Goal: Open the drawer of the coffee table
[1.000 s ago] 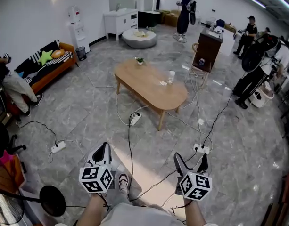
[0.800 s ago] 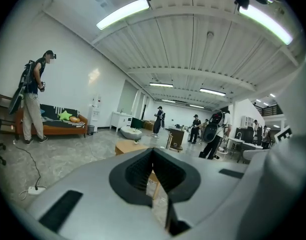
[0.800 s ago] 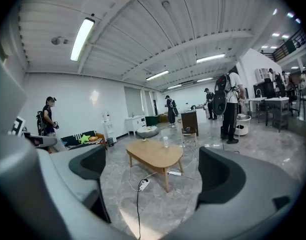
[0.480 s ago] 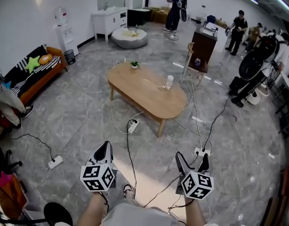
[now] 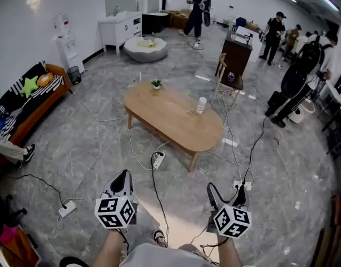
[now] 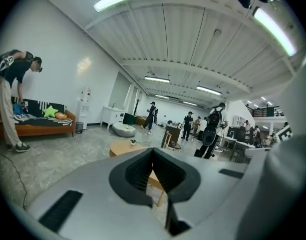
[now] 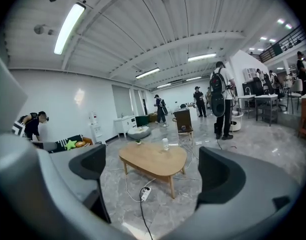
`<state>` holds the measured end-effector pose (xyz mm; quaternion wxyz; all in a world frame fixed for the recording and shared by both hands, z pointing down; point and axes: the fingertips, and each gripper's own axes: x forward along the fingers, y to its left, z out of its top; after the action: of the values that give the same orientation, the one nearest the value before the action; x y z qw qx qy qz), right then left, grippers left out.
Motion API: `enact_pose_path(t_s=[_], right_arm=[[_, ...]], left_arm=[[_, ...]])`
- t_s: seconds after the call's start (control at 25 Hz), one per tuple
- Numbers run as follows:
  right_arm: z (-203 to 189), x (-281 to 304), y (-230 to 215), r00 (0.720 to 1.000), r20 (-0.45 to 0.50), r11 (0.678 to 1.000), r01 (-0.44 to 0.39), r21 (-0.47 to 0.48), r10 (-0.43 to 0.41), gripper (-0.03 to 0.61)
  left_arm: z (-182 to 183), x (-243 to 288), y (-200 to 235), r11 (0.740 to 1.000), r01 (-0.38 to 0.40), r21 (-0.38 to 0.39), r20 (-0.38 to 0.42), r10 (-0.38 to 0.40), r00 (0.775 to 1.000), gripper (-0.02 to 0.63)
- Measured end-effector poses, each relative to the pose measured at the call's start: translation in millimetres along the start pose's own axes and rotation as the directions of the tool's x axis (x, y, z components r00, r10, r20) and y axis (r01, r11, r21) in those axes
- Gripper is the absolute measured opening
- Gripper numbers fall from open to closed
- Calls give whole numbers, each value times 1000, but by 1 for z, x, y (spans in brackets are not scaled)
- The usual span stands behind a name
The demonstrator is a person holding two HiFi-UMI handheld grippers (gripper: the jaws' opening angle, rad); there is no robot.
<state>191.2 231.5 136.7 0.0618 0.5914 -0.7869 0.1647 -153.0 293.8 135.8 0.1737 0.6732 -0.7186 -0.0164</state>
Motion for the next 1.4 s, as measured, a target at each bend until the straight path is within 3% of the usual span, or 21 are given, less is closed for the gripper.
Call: enact_pose_path(t_s=[0.36, 0.6, 1.08, 1.4], right_arm=[[-7, 30, 0, 997, -44, 998, 66, -9, -66, 584], [-2, 75, -7, 996, -43, 997, 75, 20, -74, 584], [49, 230, -30, 999, -13, 994, 49, 93, -48, 584], [71, 310, -58, 997, -36, 994, 65, 93, -62, 584]], left_arm=[[-16, 39, 19, 999, 27, -21, -65, -28, 997, -6], [-6, 84, 25, 999, 35, 5, -76, -34, 997, -6], [54, 247, 5, 993, 74, 90, -72, -67, 995, -6], [65, 342, -4, 995, 71, 74, -94, -64, 994, -6]])
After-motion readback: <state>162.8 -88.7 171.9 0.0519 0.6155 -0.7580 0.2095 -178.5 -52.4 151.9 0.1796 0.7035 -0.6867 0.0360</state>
